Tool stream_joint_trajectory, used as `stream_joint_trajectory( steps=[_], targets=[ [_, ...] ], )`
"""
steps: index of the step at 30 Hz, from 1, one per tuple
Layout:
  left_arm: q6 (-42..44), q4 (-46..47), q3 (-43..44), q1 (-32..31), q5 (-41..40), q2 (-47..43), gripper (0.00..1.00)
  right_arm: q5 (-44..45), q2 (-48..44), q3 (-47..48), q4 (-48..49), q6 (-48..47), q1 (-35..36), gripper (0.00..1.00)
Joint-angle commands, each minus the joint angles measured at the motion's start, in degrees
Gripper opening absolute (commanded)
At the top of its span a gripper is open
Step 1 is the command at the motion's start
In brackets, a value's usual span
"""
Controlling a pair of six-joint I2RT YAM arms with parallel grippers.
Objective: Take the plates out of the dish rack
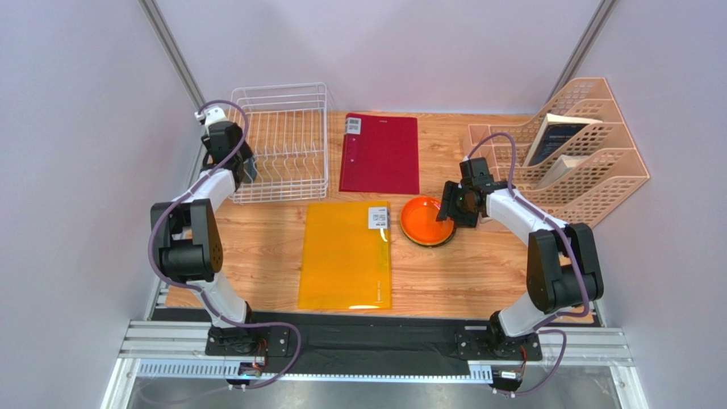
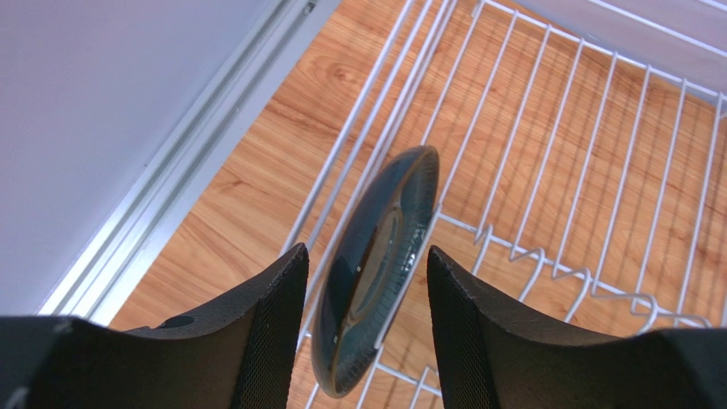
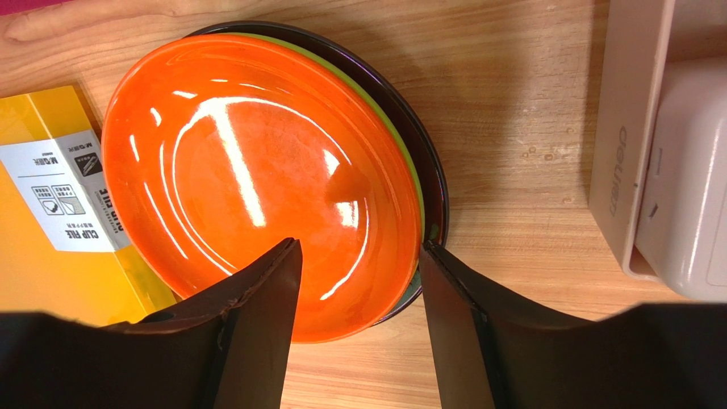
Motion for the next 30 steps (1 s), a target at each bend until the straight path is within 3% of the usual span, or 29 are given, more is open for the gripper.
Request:
stream_joint_trajectory(
  steps=[1,18,25,26,28,30],
  targets=[
    [-0.96,1.03,-1.49,-0.27,2.73,-2.43,0.59,-1.20,0.35,0.11,2.29,-0.52,0.38,0.58],
    [-1.31,-1.26,1.15,-0.36,1.67,3.46,0.50,-1.47,2.20,0.99,2.38,-0.87,0.30,0.58],
    [-0.61,-1.09,1.41,-0.27,2.11,3.81,0.28,-1.56,2.29,1.34,2.20,-0.70,0.38,0.58],
    [-0.17,-1.09,1.68,-0.36,2.11,3.64,0.19,-1.47,2.20,1.51,2.20,-0.61,0.38,0.57],
    [0.10,-1.26,1.68,-0.36,2.29,3.46,0.16,-0.94,1.50,1.51,1.67,-0.78,0.38,0.58],
    [0.71,-1.26,1.94,-0.27,2.20,3.02,0.06,-0.24,0.36,1.52,1.24,-1.14,0.73,0.59]
  ],
)
